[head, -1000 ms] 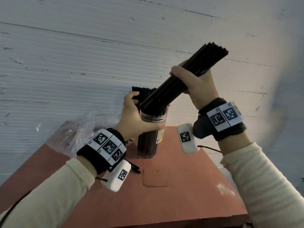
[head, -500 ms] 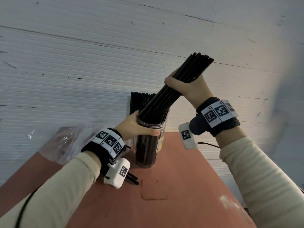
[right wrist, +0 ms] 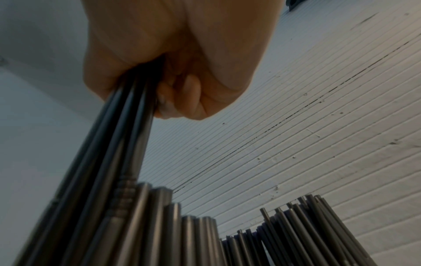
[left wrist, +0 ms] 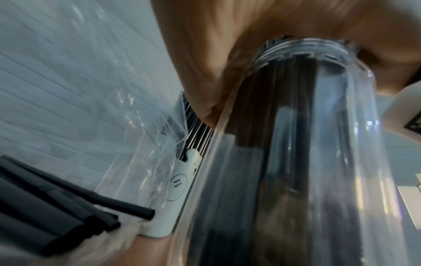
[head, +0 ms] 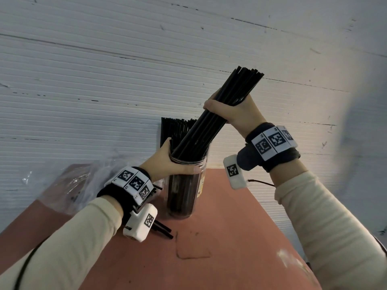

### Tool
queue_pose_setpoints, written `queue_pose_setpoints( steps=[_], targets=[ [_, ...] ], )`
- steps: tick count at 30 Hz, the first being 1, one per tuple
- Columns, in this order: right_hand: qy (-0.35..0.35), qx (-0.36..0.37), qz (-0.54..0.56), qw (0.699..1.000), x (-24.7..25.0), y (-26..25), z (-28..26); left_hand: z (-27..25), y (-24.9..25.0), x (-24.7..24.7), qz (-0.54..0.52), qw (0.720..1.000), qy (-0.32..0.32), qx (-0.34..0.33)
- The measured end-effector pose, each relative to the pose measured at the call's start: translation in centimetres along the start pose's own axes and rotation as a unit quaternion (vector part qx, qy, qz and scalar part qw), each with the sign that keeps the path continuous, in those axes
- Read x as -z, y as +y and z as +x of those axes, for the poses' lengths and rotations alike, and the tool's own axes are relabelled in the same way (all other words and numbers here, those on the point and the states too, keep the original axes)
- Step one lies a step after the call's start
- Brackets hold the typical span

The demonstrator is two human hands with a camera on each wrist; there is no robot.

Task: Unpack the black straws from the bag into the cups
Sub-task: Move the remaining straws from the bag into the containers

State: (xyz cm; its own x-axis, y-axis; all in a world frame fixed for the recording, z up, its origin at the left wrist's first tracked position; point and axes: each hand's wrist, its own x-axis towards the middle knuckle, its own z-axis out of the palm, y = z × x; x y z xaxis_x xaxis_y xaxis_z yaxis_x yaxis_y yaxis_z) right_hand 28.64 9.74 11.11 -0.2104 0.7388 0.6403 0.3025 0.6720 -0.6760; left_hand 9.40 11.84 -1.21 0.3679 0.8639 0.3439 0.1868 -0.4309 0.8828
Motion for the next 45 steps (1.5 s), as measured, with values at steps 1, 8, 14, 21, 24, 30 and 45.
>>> queue_pose_setpoints(
  steps=[1,8,14,21,24,30,45],
  targets=[
    [0.0,0.001,-0.001,1.0,0.0,-0.1,0.0,-0.1,0.2,0.0,-0.01,1.0,-0.002,0.01],
    [-0.01,0.006,-0.01,1.0,0.1,-0.2,-0.1,0.2,1.1,-0.1,-0.05,0.998,-0.013,0.033],
    [-0.019,-0.008,-0.009,1.0,0.6,-0.1,-0.2,-0.2,2.0,0.2,-0.059,0.995,-0.069,0.039],
    [0.003,-0.02,-0.016,1.0,0.9,0.3,-0.3,-0.9,1.3,1.1,-0.124,0.985,-0.07,0.101],
    [0.004,-0.019,-0.019,1.0,1.1,0.4,-0.4,-0.8,1.0,1.0,-0.115,0.987,-0.068,0.092],
    [-0.005,-0.003,-0.04,0.999,0.6,-0.1,-0.5,-0.7,1.5,0.6,-0.088,0.989,-0.074,0.092],
    [-0.129,-0.039,-0.087,0.987,-3.9,2.4,-3.5,-3.0,1.4,0.3,0.001,0.997,-0.05,0.062]
  ],
)
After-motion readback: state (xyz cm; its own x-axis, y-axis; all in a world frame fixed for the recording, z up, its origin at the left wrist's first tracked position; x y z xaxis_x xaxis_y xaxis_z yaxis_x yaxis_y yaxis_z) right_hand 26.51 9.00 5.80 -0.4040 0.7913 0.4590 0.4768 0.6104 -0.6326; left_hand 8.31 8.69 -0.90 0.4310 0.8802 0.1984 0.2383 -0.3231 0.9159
